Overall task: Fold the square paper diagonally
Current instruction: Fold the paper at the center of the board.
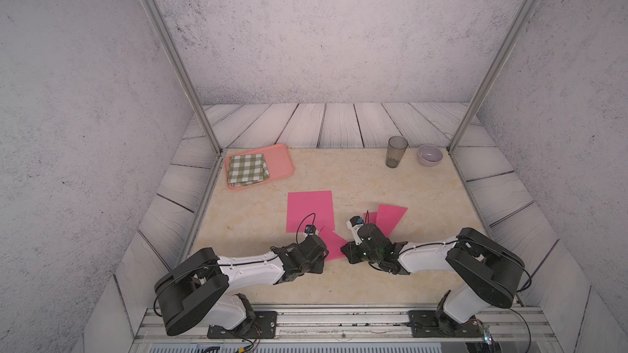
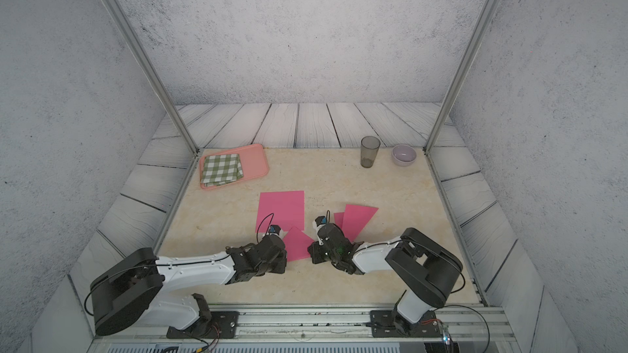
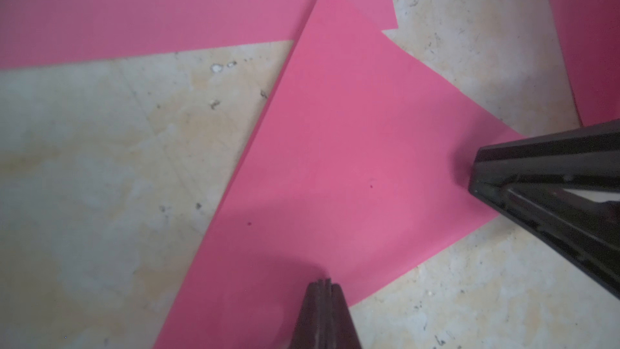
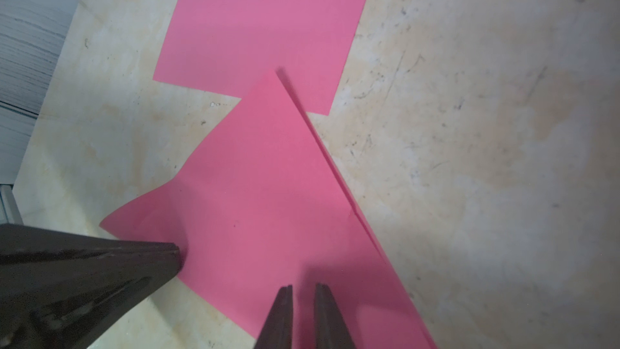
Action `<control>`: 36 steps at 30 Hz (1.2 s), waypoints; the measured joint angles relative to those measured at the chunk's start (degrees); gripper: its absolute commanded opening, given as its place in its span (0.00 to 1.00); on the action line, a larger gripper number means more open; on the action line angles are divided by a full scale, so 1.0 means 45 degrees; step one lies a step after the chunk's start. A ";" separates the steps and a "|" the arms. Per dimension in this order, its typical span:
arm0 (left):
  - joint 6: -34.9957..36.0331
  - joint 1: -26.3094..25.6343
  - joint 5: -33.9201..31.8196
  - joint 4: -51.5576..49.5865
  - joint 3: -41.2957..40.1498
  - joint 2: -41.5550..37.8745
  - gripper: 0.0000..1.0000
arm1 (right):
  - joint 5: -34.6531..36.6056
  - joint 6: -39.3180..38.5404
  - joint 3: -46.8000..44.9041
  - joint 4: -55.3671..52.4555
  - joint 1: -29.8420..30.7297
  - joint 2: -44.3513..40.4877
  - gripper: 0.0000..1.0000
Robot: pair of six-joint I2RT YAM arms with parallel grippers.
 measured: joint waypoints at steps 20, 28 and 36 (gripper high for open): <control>-0.0175 -0.0015 -0.0466 -0.0602 0.1345 0.1413 0.00 | 0.0335 -0.0481 0.0340 -0.4255 -0.0034 -0.1894 0.27; -0.0170 -0.0015 -0.0500 -0.0588 0.1399 0.1477 0.00 | 0.0631 -0.0777 0.0874 -0.7689 -0.0034 -0.4745 0.31; -0.0146 -0.0015 -0.0495 -0.0544 0.1375 0.1433 0.00 | -0.1083 -0.0510 0.2263 -0.8194 -0.0005 -0.4507 0.30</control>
